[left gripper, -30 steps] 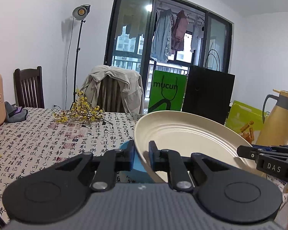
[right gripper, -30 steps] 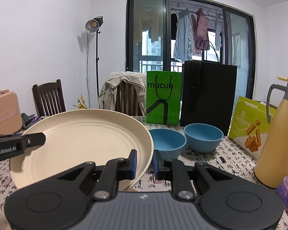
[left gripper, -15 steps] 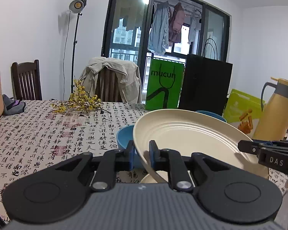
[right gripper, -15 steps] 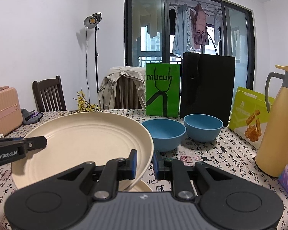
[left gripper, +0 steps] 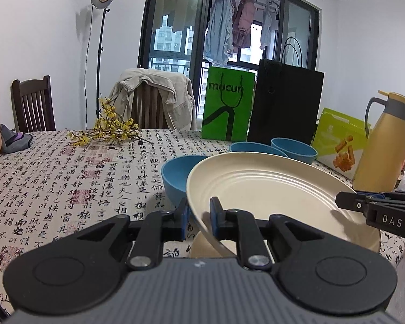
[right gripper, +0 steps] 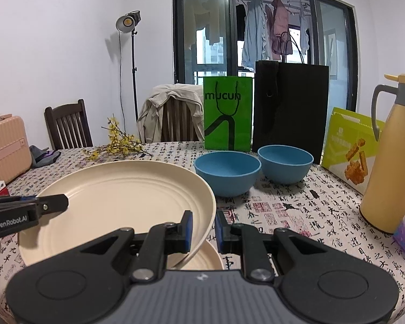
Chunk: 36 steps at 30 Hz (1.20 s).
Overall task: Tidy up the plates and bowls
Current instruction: 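Bring the held cream plate over the stacked cream plates with both grippers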
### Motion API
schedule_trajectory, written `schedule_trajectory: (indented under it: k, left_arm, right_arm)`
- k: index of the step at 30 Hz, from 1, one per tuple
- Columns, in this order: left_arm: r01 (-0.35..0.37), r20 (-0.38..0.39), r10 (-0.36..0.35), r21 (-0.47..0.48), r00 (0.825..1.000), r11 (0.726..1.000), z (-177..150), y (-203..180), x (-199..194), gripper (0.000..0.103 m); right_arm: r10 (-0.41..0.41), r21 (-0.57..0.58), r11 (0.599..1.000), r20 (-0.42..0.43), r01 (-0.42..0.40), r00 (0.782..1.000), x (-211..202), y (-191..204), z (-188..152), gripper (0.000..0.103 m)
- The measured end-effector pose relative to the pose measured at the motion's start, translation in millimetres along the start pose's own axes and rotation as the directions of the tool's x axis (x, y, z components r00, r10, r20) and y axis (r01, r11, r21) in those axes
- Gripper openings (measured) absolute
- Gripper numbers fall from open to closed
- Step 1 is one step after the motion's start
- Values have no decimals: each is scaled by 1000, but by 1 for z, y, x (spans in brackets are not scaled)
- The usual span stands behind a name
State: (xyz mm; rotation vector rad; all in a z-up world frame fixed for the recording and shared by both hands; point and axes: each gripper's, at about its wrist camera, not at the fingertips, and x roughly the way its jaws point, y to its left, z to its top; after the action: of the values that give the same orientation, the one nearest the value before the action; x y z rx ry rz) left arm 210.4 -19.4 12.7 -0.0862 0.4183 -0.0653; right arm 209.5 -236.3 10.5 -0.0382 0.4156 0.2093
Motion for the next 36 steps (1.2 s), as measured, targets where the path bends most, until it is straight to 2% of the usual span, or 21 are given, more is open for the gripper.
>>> schedule_trajectory:
  k: [36]
  left_arm:
    - [15,-118,-8,56,993,998,-39,-4,35,17]
  right_arm:
    - [-3,9,1000,-93,4,996,31,-12,-42,17]
